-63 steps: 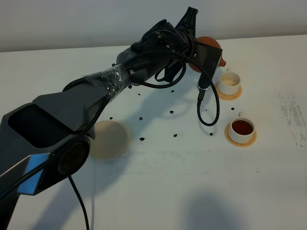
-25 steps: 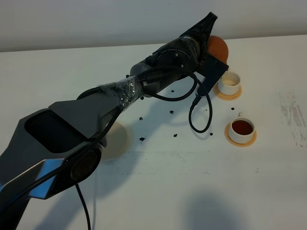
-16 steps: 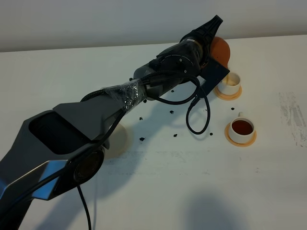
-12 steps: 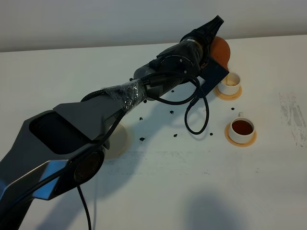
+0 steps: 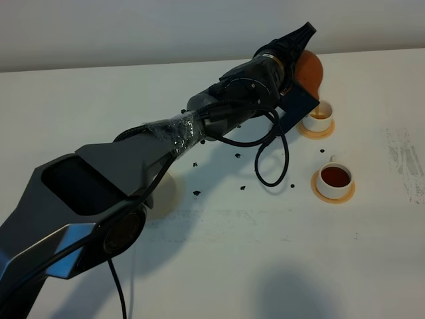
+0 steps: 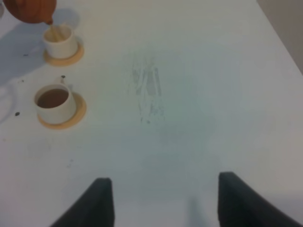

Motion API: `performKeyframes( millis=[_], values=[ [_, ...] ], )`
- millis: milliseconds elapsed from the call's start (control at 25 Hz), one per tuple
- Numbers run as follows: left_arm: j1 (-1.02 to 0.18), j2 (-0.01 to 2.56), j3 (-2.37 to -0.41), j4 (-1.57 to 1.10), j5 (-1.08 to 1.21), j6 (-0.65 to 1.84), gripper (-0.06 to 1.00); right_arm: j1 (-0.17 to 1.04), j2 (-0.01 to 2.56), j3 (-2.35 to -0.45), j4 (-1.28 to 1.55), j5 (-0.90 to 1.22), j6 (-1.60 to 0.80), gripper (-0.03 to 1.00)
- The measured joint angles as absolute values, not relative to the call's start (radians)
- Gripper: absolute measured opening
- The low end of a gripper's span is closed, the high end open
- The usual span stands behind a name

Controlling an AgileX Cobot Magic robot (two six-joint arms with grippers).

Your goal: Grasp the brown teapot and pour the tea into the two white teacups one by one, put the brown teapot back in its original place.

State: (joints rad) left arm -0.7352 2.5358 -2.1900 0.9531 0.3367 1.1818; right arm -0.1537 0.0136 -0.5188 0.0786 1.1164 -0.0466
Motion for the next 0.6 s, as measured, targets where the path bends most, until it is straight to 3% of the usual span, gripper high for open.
performKeyframes(
  millis=[600],
  values=[
    [-0.736, 2.536, -2.19, 1.006, 0.299, 1.188, 0.09, -0.154, 0.014, -0.519, 0.079, 1.116, -0.047, 0.47]
  ],
)
